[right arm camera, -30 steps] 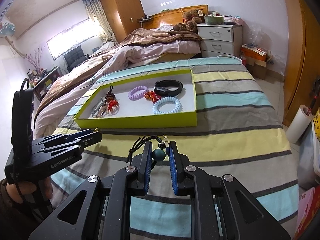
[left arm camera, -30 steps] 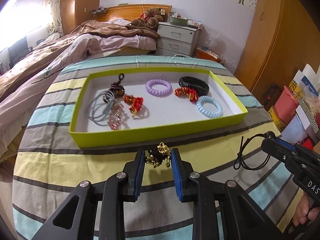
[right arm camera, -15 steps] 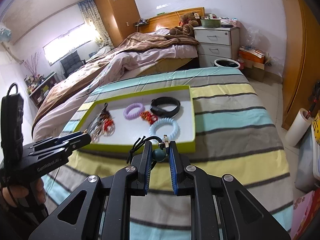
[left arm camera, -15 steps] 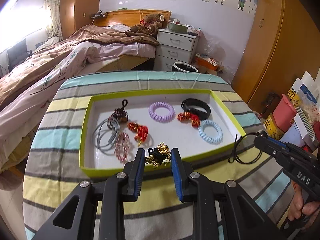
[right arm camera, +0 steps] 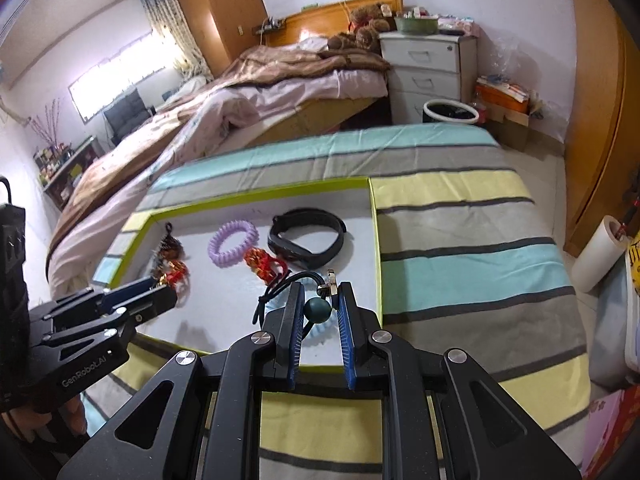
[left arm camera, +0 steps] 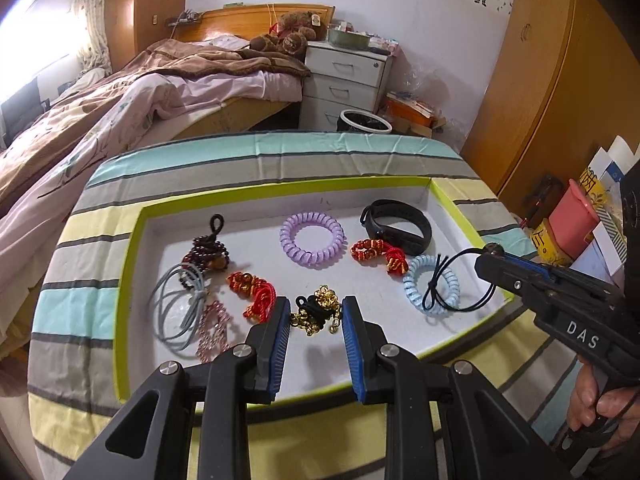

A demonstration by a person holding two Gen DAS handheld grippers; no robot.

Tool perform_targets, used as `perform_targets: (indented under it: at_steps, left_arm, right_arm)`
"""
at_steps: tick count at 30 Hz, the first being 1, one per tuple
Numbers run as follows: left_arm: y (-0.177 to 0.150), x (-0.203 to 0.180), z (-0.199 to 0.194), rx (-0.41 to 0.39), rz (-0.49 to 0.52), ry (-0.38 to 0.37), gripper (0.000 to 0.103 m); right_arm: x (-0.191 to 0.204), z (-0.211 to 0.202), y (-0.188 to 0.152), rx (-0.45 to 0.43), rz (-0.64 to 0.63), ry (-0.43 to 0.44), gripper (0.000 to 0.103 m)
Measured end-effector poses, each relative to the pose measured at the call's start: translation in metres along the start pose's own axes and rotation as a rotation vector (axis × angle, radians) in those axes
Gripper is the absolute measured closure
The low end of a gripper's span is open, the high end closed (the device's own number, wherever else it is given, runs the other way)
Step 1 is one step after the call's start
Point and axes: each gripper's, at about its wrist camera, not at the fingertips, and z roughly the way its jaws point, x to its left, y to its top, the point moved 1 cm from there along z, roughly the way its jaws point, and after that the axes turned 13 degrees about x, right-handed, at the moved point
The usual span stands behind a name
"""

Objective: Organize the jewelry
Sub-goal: 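Carry the gold clip with the left tool while the right tool carries the cord into the box, then open both tools to release the gold clip and cord in the box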

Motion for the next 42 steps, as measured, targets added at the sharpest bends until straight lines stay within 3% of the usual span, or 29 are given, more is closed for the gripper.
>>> perform_targets:
  at_steps: [8,21,33,42]
  left_arm:
    - [0.003,0.002,0.022,0.044,-0.005,0.001,0.076]
    - [0.005,0.005,0.031,0.052,-0.014,-0.004,0.076]
    - [0.004,0.004,0.029,0.054,-0.015,0.009,0.075]
    - [-0.003,-0.002,0.016,0.033,-0.013,0.014,0.069]
  right_arm:
    - [-0.002,0.013,0.003,0.041,-0.034,-0.063,0.086]
    - [0.01,0.022,0.0,0.068,-0.111,-0.163,0.086]
    - [0.009,0.025,0.001,0.069,-0.122,-0.172,0.083]
    - [0.014,0.02,0.0,0.047,-0.127,-0.148,0.069]
